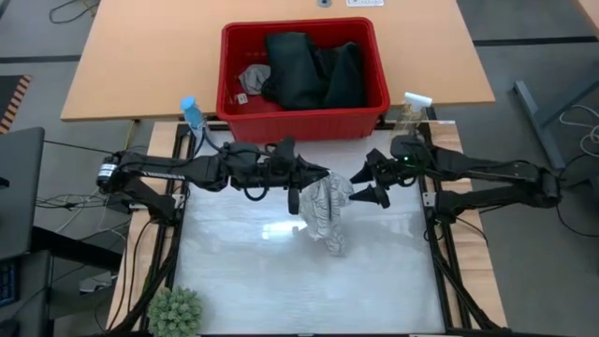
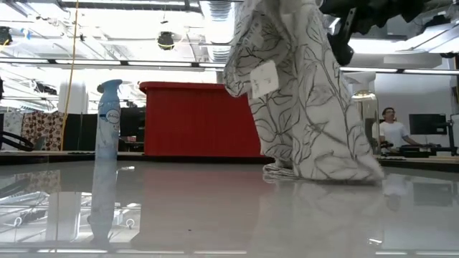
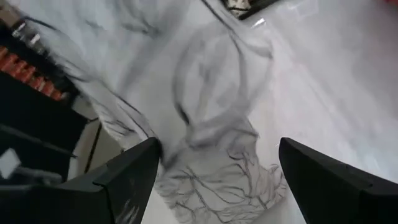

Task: Fold laundry
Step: Fold the white-patterned shirt

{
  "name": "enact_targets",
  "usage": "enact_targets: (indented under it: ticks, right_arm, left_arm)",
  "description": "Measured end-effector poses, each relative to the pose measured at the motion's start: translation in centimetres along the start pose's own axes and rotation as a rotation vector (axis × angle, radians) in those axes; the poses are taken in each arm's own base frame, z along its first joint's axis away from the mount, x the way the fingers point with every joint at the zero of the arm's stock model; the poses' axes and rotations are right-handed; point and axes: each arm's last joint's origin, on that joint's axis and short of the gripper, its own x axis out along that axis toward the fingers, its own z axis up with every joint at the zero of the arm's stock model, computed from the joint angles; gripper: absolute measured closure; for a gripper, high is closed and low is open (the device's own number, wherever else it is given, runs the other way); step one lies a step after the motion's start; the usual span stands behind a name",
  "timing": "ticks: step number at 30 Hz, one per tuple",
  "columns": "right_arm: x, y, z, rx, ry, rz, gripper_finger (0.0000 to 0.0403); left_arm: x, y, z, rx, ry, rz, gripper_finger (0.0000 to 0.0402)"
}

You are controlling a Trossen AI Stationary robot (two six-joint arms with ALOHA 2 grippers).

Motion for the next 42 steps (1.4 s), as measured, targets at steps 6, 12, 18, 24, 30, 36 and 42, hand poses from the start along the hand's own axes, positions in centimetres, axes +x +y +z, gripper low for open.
enact_targets:
  ticks: [6, 12, 18, 24, 30, 36, 42]
  right_arm:
    - [0.7, 0.1, 0.8, 0.015, -0.061, 0.032, 0.0049]
    - [1.0, 0.6, 2.1, -0.021, -0.186, 0.098, 0.0057]
    - [2.2, 0.5, 2.1, -0.021, -0.177, 0.115, 0.0111]
    - [3.2, 0.9, 2.3, -0.076, -0.220, 0.121, 0.0276]
    - [2.7, 1.0, 2.8, -0.100, -0.302, 0.053, 0.0374]
    - [0.4, 0.1, 3.4, -0.100, -0.398, -0.138, 0.0374]
    - [-2.2, -1.5, 4.3, -0.118, -0.492, -0.266, 0.0374]
  left_arm:
    - [-1.1, 0.0, 1.2, 0.039, -0.025, -0.003, 0.0401]
    - [-1.0, 0.0, 0.9, 0.061, -0.003, -0.001, 0.0401]
    - [-1.0, 0.0, 0.9, 0.102, -0.009, 0.005, 0.0401]
    - [-1.0, 0.1, 0.7, 0.107, 0.017, 0.010, 0.0401]
    - [-1.0, 0.6, 0.4, 0.114, 0.047, 0.092, 0.0401]
    - [-1.5, 2.7, -1.5, 0.230, 0.268, 0.364, 0.0401]
    - [-2.0, 6.8, -2.0, 0.309, 0.408, 0.500, 0.0401]
